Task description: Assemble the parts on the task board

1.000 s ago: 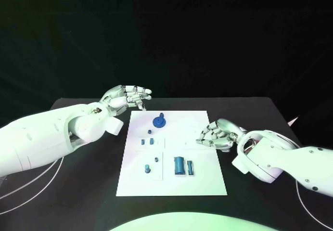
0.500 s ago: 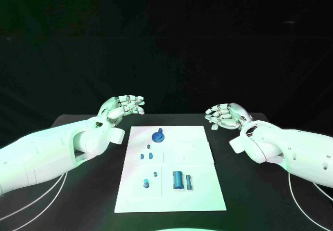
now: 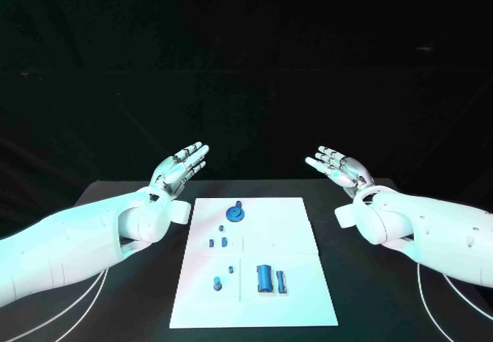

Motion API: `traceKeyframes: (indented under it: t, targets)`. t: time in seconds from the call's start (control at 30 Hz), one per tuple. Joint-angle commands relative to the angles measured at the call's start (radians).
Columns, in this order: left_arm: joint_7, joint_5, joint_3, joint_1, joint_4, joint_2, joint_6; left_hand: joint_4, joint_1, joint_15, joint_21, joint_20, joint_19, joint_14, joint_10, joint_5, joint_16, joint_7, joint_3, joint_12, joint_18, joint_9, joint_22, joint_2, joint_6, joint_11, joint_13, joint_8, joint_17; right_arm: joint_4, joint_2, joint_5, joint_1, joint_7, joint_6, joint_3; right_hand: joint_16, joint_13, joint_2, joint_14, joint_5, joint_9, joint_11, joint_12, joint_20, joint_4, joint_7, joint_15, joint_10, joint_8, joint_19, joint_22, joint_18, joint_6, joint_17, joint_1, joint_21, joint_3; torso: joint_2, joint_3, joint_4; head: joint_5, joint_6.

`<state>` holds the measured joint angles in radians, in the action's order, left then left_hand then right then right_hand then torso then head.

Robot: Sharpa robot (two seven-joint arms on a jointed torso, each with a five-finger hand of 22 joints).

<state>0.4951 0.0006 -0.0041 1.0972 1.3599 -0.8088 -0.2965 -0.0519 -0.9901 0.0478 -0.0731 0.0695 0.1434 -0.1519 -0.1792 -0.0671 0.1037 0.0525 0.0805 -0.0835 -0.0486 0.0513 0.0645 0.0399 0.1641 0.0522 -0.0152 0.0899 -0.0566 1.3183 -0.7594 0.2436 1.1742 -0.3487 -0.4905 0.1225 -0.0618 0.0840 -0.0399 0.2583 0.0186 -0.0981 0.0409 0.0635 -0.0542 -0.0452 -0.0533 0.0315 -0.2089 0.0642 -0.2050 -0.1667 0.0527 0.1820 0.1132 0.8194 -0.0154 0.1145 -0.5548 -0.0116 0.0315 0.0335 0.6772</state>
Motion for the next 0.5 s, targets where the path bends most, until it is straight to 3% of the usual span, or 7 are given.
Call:
traceKeyframes:
  t: [0.03, 0.17, 0.2, 0.27, 0.37, 0.5]
  targets:
    - [0.008, -0.002, 0.001, -0.007, 0.032, 0.006, -0.101, 0.052, 0.99, -0.048, 0.073, -0.069, -0.143, 0.152, 0.179, 0.067, -0.104, -0.053, -0.081, 0.083, 0.049, -0.051, -0.065, -0.04, -0.164, -0.052, 0.015, -0.09, 0.057, 0.063, -0.003, -0.082, -0.028, -0.066, -0.098, -0.025, 0.062, -0.084, 0.04, -0.258, -0.019, 0.098, -0.041, -0.063, 0.054, 0.045, 0.053, -0.031, 0.209, -0.064, 0.205, 0.167, -0.053, -0.182, -0.113, -0.819, 0.015, -0.115, 0.006, 0.0062, -0.017, -0.017, -0.038]
    - [0.013, -0.002, 0.002, -0.019, 0.085, 0.013, -0.211, 0.052, 0.99, -0.048, 0.073, -0.069, -0.143, 0.152, 0.179, 0.067, -0.104, -0.053, -0.081, 0.083, 0.049, -0.051, -0.065, -0.04, -0.164, -0.052, 0.015, -0.09, 0.057, 0.157, -0.012, -0.162, -0.076, -0.118, -0.188, -0.073, 0.062, -0.084, 0.04, -0.258, -0.019, 0.098, -0.041, -0.063, 0.054, 0.045, 0.053, -0.031, 0.209, -0.064, 0.205, 0.167, -0.053, -0.182, -0.113, -0.819, 0.015, -0.115, 0.009, 0.01, -0.0273, -0.029, -0.066]
    - [0.013, -0.002, 0.002, -0.02, 0.092, 0.014, -0.227, 0.052, 0.99, -0.048, 0.073, -0.069, -0.143, 0.152, 0.179, 0.067, -0.104, -0.053, -0.081, 0.083, 0.049, -0.051, -0.065, -0.04, -0.164, -0.052, 0.015, -0.09, 0.057, 0.166, -0.013, -0.17, -0.081, -0.123, -0.197, -0.078, 0.062, -0.084, 0.04, -0.258, -0.019, 0.098, -0.041, -0.063, 0.054, 0.045, 0.053, -0.031, 0.209, -0.064, 0.205, 0.167, -0.053, -0.182, -0.113, -0.819, 0.015, -0.115, 0.009, 0.0103, -0.0281, -0.03, -0.068]
    - [0.017, -0.001, 0.003, -0.028, 0.126, 0.018, -0.299, 0.052, 0.99, -0.048, 0.073, -0.069, -0.143, 0.152, 0.179, 0.067, -0.104, -0.053, -0.081, 0.083, 0.049, -0.051, -0.065, -0.04, -0.164, -0.052, 0.015, -0.09, 0.057, 0.206, -0.016, -0.204, -0.101, -0.146, -0.235, -0.099, 0.062, -0.084, 0.04, -0.258, -0.019, 0.098, -0.041, -0.063, 0.054, 0.045, 0.053, -0.031, 0.209, -0.064, 0.205, 0.167, -0.053, -0.182, -0.113, -0.819, 0.015, -0.115, 0.01, 0.0114, -0.0309, -0.033, -0.076]
    - [0.02, -0.001, 0.003, -0.036, 0.16, 0.022, -0.369, 0.052, 0.99, -0.048, 0.073, -0.069, -0.143, 0.152, 0.179, 0.067, -0.104, -0.053, -0.081, 0.083, 0.049, -0.051, -0.065, -0.04, -0.164, -0.052, 0.015, -0.09, 0.057, 0.237, -0.019, -0.231, -0.117, -0.163, -0.266, -0.115, 0.062, -0.084, 0.04, -0.258, -0.019, 0.098, -0.041, -0.063, 0.054, 0.045, 0.053, -0.031, 0.209, -0.064, 0.205, 0.167, -0.053, -0.182, -0.113, -0.819, 0.015, -0.115, 0.011, 0.0116, -0.0315, -0.033, -0.077]
    - [0.023, -0.001, 0.004, -0.044, 0.194, 0.027, -0.441, 0.052, 0.99, -0.048, 0.073, -0.069, -0.143, 0.152, 0.179, 0.067, -0.104, -0.053, -0.081, 0.083, 0.049, -0.051, -0.065, -0.04, -0.164, -0.052, 0.015, -0.09, 0.057, 0.252, -0.021, -0.244, -0.124, -0.171, -0.28, -0.123, 0.062, -0.084, 0.04, -0.258, -0.019, 0.098, -0.041, -0.063, 0.054, 0.045, 0.053, -0.031, 0.209, -0.064, 0.205, 0.167, -0.053, -0.182, -0.113, -0.819, 0.015, -0.115, 0.011, 0.0116, -0.0315, -0.033, -0.077]
